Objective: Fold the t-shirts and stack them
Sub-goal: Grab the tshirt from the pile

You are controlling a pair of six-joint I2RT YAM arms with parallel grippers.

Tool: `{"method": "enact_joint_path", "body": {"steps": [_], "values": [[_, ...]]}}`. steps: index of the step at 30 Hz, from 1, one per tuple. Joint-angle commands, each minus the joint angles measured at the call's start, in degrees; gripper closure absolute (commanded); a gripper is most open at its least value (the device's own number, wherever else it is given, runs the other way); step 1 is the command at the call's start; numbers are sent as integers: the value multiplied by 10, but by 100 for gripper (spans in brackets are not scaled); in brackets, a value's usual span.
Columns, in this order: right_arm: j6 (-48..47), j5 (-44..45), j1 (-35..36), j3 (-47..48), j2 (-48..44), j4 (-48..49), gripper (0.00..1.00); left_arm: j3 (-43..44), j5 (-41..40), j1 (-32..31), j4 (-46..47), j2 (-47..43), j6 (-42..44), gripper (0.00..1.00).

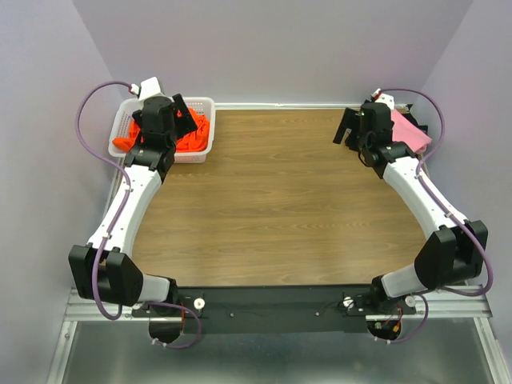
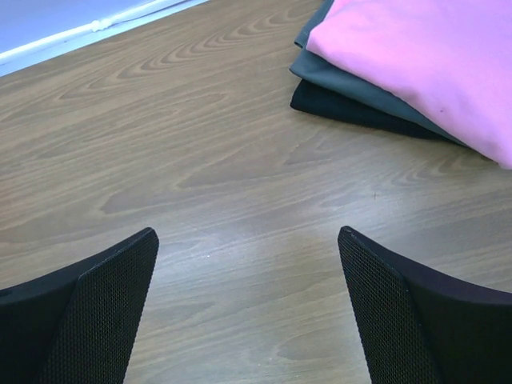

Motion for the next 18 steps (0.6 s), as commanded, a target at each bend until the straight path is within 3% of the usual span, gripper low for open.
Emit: {"method": "enact_joint_path", "body": {"steps": [1, 11, 15, 18], "values": [[14, 12, -1, 16, 6, -1, 0, 30, -7, 2, 11, 10, 31, 10], [20, 17, -1, 2, -17, -1, 0, 39, 12, 10, 23, 26, 47, 6], [28, 27, 0, 0, -20, -1, 0, 41, 87, 83, 31, 51, 33, 5], [35, 28, 0, -2, -20, -2, 0, 48, 95, 114, 37, 88, 42, 5]]}}
